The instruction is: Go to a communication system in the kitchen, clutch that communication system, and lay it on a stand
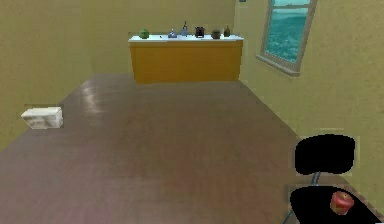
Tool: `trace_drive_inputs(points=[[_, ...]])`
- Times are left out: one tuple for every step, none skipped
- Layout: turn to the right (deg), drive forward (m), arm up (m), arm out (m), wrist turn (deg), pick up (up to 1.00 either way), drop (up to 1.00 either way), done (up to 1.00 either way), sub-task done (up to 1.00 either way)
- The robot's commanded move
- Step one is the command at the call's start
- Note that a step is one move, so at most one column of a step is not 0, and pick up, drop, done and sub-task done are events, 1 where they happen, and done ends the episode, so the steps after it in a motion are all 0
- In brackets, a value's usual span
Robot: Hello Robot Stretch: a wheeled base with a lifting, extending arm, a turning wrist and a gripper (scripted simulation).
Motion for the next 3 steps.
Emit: trace_drive_inputs(points=[[-45.0,0.0,0.0,0.0,0.0,0.0,0.0,0.0,0.0],[-45.0,0.0,0.0,0.0,0.0,0.0,0.0,0.0,0.0],[-3.0,0.0,0.0,0.0,0.0,0.0,0.0,0.0,0.0]])
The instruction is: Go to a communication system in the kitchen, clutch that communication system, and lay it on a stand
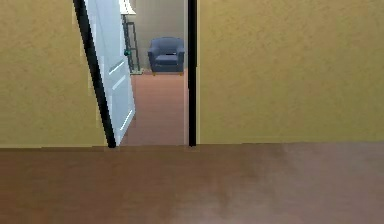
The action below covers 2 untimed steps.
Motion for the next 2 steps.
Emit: trace_drive_inputs(points=[[0.0,0.05,0.0,0.0,0.0,0.0,0.0,0.0,0.0],[-9.0,0.0,0.0,0.0,0.0,0.0,0.0,0.0,0.0]])
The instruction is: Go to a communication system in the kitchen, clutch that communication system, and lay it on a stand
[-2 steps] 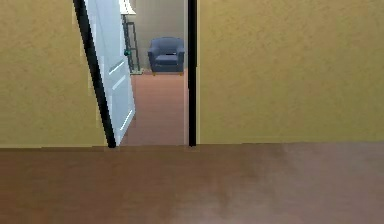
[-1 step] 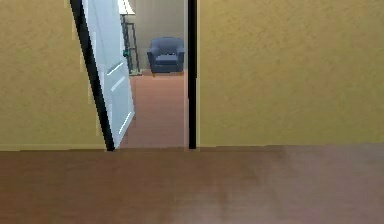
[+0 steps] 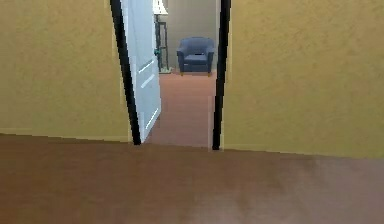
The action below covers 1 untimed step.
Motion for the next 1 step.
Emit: trace_drive_inputs(points=[[0.0,1.0,0.0,0.0,0.0,0.0,0.0,0.0,0.0]])
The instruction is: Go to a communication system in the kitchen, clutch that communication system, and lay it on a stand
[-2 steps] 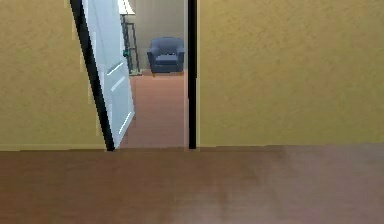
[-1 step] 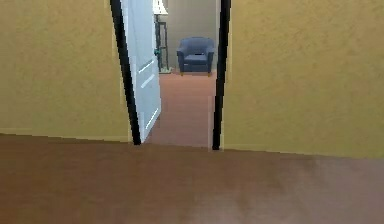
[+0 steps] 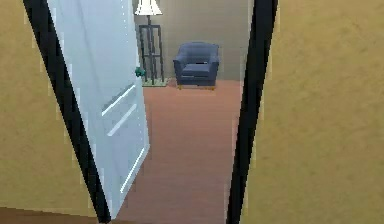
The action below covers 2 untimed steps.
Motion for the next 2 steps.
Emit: trace_drive_inputs(points=[[0.0,1.0,0.0,0.0,0.0,0.0,0.0,0.0,0.0],[-12.0,0.0,0.0,0.0,0.0,0.0,0.0,0.0,0.0]])
